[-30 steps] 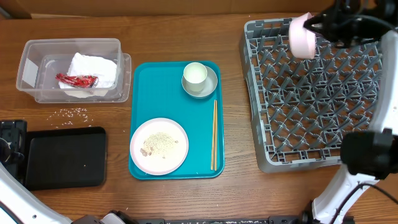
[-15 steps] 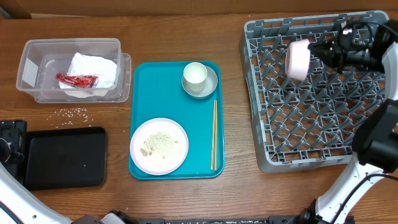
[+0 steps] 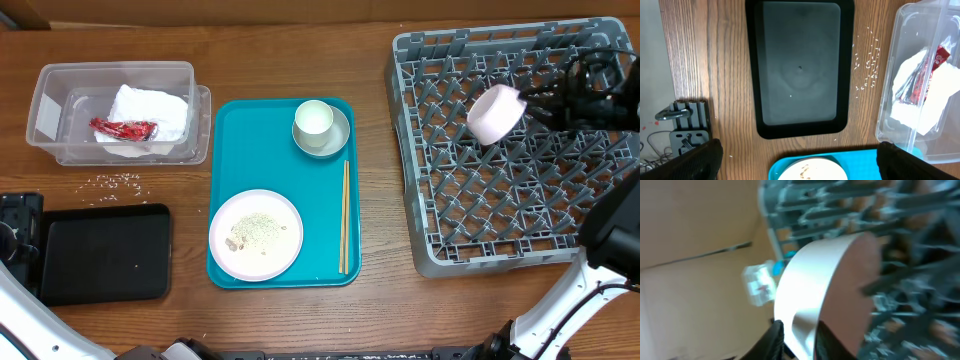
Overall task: Sort waste into correct bins and load items into the dishwasher
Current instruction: 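Lower the pink bowl into the rack and open the right gripper, then move the right gripper to the white cup on the tray and grasp it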
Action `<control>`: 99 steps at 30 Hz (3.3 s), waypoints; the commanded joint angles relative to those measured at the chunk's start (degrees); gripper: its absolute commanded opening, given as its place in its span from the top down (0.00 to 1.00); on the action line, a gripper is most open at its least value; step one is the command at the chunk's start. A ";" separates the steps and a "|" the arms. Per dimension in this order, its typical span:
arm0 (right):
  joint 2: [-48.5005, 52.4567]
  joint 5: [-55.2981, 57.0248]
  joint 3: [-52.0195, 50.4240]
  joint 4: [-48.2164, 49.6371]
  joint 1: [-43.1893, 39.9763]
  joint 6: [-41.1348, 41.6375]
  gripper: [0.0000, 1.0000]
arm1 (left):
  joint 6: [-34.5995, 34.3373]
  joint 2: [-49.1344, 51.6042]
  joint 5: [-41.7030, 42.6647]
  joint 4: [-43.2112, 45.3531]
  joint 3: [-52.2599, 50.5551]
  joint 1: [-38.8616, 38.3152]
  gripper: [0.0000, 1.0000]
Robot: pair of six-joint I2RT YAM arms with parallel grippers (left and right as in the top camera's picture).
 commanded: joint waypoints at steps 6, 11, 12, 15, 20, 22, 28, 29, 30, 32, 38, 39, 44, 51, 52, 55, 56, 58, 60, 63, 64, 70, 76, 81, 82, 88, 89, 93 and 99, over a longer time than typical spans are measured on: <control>-6.43 20.28 11.63 -6.40 0.00 5.90 0.67 | -1.20 -0.81 0.00 -0.11 0.28 0.22 0.00; -11.08 22.84 12.41 -7.96 3.76 5.62 0.66 | -1.20 -0.83 0.02 -0.11 0.28 0.22 0.00; -11.34 23.85 12.41 -8.11 4.90 5.64 0.66 | -1.20 -0.81 0.00 -0.11 0.28 0.22 0.00; -10.95 29.79 12.37 -8.26 9.53 5.70 0.66 | -1.20 -0.81 0.00 -0.11 0.28 0.22 0.00; -8.94 44.15 9.55 -7.69 17.35 10.16 0.64 | -1.20 -0.81 0.00 -0.11 0.28 0.22 0.00; -8.04 49.55 6.97 -6.49 19.37 13.16 0.65 | -1.20 -0.83 0.00 -0.11 0.28 0.22 0.00; -5.20 54.99 1.22 -3.78 20.09 16.92 0.86 | -1.20 -0.81 0.00 -0.11 0.28 0.22 0.00; -5.09 59.01 0.50 -3.15 19.30 18.86 0.90 | -1.20 -0.81 0.00 -0.11 0.28 0.22 0.00; -5.09 60.41 0.48 -3.17 18.75 19.39 0.91 | -1.20 -0.81 0.00 -0.11 0.28 0.22 0.00; -5.09 61.02 0.48 -3.17 17.59 19.43 0.92 | -1.20 -0.81 0.00 -0.11 0.28 0.22 0.00; -5.16 61.02 0.68 -4.15 14.10 20.00 0.96 | -1.20 -0.81 0.00 -0.11 0.28 0.22 0.00; -5.18 60.98 1.14 -4.98 13.55 20.79 0.96 | -1.20 -0.81 0.00 -0.11 0.28 0.22 0.00; -7.98 58.31 4.28 -9.03 13.20 20.65 0.96 | -1.20 -0.81 0.00 -0.11 0.28 0.22 0.00; -17.70 33.55 4.59 -8.96 20.11 6.93 0.94 | -1.20 -0.81 0.00 -0.11 0.28 0.22 0.00; -18.51 30.45 4.59 -8.57 21.99 6.45 0.90 | -1.20 -0.83 0.00 -0.11 0.28 0.22 0.00; -19.04 26.86 4.55 -5.77 28.11 6.86 0.55 | -1.20 -0.81 0.00 -0.11 0.28 0.22 0.00; -18.86 26.93 4.31 -4.28 30.51 7.08 0.50 | -1.20 -0.81 0.00 -0.09 0.28 0.22 0.00; -18.32 27.04 3.43 -0.02 35.69 7.06 0.00 | -1.20 -0.81 0.00 -0.11 0.28 0.22 0.00; -17.84 28.26 2.05 4.92 40.52 7.08 0.00 | -1.20 -0.81 0.00 -0.11 0.28 0.22 0.00; -16.85 36.33 0.39 12.55 47.87 7.34 0.00 | -1.20 -0.81 0.00 -0.11 0.28 0.22 0.00; -16.39 39.93 0.24 14.29 50.40 7.80 0.00 | -1.20 -0.83 0.00 -0.11 0.28 0.22 0.00; -14.60 45.90 0.26 23.02 62.40 6.75 0.00 | -1.20 -0.83 0.00 -0.11 0.28 0.22 0.00; -12.61 52.92 0.24 35.56 67.52 6.67 0.00 | -1.20 -0.81 0.00 -0.11 0.28 0.22 0.00; -6.58 57.00 0.24 38.32 67.82 7.06 0.02 | -1.20 -0.81 0.00 -0.11 0.28 0.22 0.00; -5.35 56.98 0.24 38.16 67.80 7.06 0.01 | -1.20 -0.81 0.00 -0.11 0.28 0.22 0.00; -1.57 56.96 0.24 37.51 67.89 7.06 0.16 | -1.20 -0.81 0.00 -0.11 0.28 0.22 0.00; -1.53 56.98 0.24 37.62 67.89 7.06 0.19 | -1.20 -0.83 0.00 -0.11 0.28 0.22 0.00; -1.22 57.42 0.24 38.25 67.89 7.06 0.30 | -1.20 -0.81 0.00 -0.11 0.28 0.22 0.00; 1.36 64.22 0.20 37.99 67.89 7.04 0.36 | -1.20 -0.83 0.00 -0.11 0.28 0.22 0.00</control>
